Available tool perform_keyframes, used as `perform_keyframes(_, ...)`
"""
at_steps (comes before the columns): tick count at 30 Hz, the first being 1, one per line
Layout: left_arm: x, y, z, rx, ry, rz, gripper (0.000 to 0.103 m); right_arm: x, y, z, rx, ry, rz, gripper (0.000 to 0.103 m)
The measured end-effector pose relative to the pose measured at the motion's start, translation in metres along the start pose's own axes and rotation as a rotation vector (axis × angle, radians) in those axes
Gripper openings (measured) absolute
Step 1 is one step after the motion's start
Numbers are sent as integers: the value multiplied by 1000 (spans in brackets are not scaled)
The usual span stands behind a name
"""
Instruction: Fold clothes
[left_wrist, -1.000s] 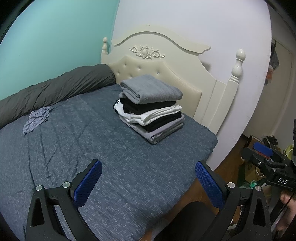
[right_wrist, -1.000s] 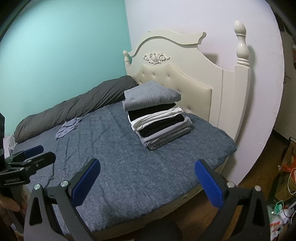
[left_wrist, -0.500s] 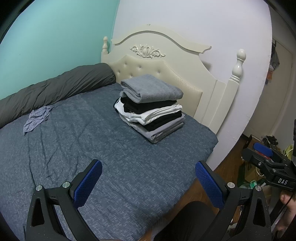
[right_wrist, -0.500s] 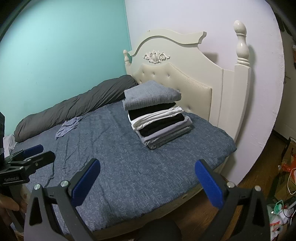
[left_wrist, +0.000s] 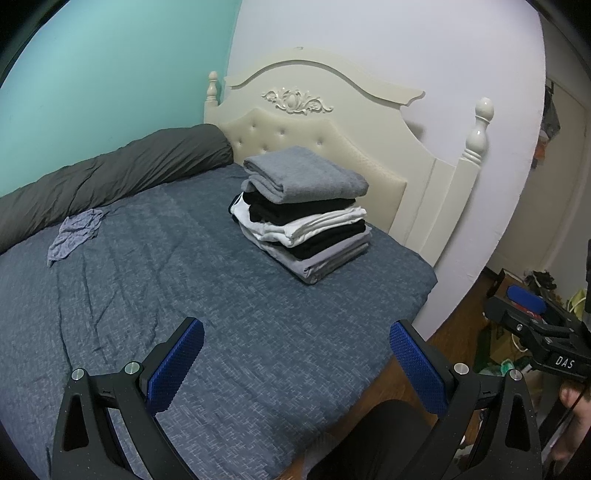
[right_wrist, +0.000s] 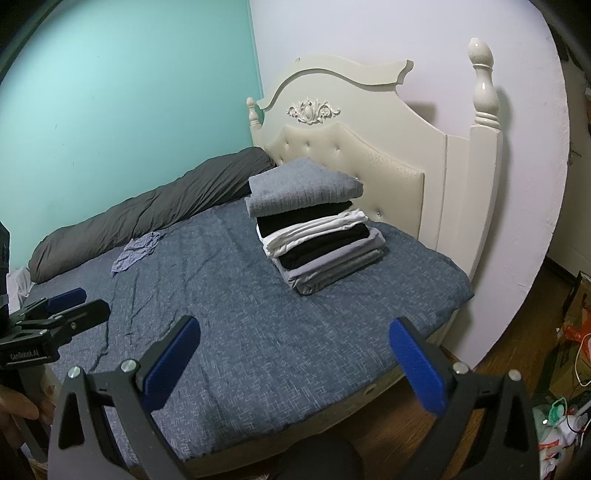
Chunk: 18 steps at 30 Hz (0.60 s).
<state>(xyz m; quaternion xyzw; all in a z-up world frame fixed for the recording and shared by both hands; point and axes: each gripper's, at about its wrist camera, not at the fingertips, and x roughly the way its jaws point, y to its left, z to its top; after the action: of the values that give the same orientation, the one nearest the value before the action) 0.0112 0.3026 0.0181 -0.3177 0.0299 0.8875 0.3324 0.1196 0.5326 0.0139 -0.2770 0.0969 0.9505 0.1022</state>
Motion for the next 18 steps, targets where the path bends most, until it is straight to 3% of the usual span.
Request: perform_keyframes(18,2,-3,-1,-1,14,-7,103,1,-1,-1,5,2,0,103)
